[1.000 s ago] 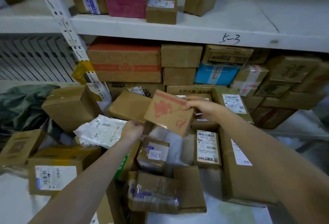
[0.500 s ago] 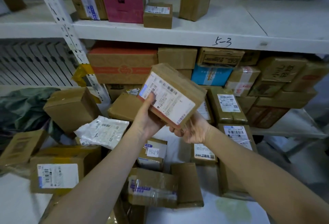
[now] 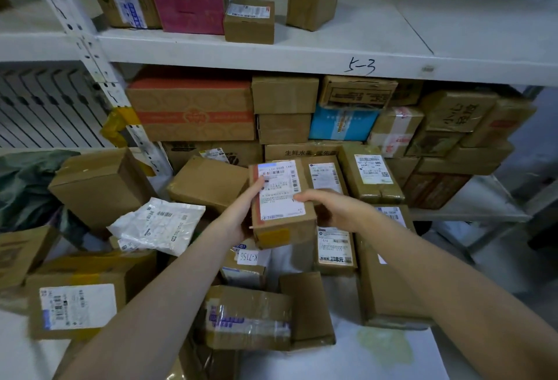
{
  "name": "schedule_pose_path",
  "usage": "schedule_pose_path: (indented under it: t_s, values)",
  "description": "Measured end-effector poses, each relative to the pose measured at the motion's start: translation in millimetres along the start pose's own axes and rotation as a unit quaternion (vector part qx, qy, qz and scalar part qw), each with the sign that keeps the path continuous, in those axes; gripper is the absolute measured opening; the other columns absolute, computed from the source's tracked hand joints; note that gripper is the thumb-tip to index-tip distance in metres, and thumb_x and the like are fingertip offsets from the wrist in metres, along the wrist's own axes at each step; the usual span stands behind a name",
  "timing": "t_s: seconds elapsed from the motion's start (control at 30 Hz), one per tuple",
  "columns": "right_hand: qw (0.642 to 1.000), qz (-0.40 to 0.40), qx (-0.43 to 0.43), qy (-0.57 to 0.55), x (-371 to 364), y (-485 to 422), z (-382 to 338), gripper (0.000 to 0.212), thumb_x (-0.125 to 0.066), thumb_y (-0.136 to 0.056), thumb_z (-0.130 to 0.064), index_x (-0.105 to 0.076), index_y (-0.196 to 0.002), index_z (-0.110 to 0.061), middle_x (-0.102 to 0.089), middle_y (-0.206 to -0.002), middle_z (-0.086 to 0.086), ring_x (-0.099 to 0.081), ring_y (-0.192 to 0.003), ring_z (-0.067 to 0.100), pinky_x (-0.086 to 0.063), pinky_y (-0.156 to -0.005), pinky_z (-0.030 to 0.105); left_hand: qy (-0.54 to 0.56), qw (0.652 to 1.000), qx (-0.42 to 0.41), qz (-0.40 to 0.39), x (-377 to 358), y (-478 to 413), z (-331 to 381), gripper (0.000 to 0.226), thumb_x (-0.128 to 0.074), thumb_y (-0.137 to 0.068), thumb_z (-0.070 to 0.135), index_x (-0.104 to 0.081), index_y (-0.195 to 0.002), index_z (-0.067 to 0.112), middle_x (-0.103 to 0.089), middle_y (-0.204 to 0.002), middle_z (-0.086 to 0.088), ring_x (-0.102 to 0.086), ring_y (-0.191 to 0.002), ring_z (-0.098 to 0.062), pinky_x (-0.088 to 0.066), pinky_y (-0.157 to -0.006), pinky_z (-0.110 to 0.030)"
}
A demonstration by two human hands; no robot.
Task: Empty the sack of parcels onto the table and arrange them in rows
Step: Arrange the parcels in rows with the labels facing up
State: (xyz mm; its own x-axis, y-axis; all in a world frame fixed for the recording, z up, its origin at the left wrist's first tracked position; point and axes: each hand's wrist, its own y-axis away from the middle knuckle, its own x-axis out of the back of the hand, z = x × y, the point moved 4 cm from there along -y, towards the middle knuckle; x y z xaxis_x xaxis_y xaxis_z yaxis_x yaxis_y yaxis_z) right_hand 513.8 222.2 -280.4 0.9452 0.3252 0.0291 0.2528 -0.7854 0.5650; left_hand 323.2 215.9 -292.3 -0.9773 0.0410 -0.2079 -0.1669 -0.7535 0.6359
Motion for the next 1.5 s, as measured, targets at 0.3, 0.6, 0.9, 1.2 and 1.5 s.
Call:
schedule_pose_path:
  t_s: [0.3,0.6,0.9,1.2,1.5]
  values:
    - [0.955,0.132,0.018,-0.265,47.5,-3.7,4.2,0.031,-0.063,-0.086,-0.038,-0.062,-0.112,-0.021,-0.073,-0.103,0.005,-0.067,-0.098,0.022,-0.054,-0.076,0.036,-0.723,0.69,-0.027,-0.019,5.4,-21.2,-37.6,0.064,-0.053,-0.081,0.07,-0.058,-0.128,0.028,-0.059,-0.133,0.005,-0.053,-0.122,-0.019,-0.04,-0.106,-0.042]
    - [0.967,0.113,0.022,-0.229,25.0,-41.7,-12.9,0.033,-0.07,-0.082,-0.035,-0.064,-0.111,-0.022,-0.074,-0.101,0.002,-0.068,-0.097,0.018,-0.055,-0.084,0.036,-0.607,0.761,-0.092,0.212,44.4,-53.9,23.5,0.04,-0.066,-0.081,0.031,-0.058,-0.114,0.011,-0.063,-0.115,-0.013,-0.061,-0.104,-0.031,-0.054,-0.084,-0.039]
    - [0.986,0.075,0.055,-0.135,42.9,-100.7,-38.7,0.052,-0.071,-0.08,-0.036,-0.056,-0.126,-0.018,-0.074,-0.105,0.001,-0.066,-0.103,0.018,-0.051,-0.084,0.033,-0.939,0.342,-0.002,0.033,56.1,-123.3,73.7,0.155,-0.089,-0.053,0.052,0.033,-0.145,0.024,0.029,-0.155,-0.019,0.019,-0.147,-0.034,-0.004,-0.115,-0.062]
    - [0.974,0.06,0.056,-0.211,66.7,-122.3,-29.5,0.026,-0.062,-0.087,-0.035,-0.063,-0.112,-0.026,-0.073,-0.108,-0.002,-0.063,-0.108,0.017,-0.047,-0.098,0.036,-0.931,0.36,-0.052,-0.016,59.2,-147.0,86.5,0.147,-0.087,-0.052,0.052,0.022,-0.149,0.033,0.005,-0.158,-0.024,0.003,-0.147,-0.042,-0.004,-0.117,-0.054]
    - [0.981,0.163,0.049,-0.088,55.5,-119.6,-33.0,0.069,-0.073,-0.081,-0.032,-0.039,-0.14,-0.019,-0.064,-0.114,0.002,-0.062,-0.089,0.01,-0.046,-0.063,0.025,-0.82,0.518,-0.182,0.16,79.5,-91.1,137.9,0.135,-0.08,-0.048,0.063,0.008,-0.147,0.037,0.0,-0.154,-0.024,0.005,-0.147,-0.04,-0.006,-0.12,-0.051]
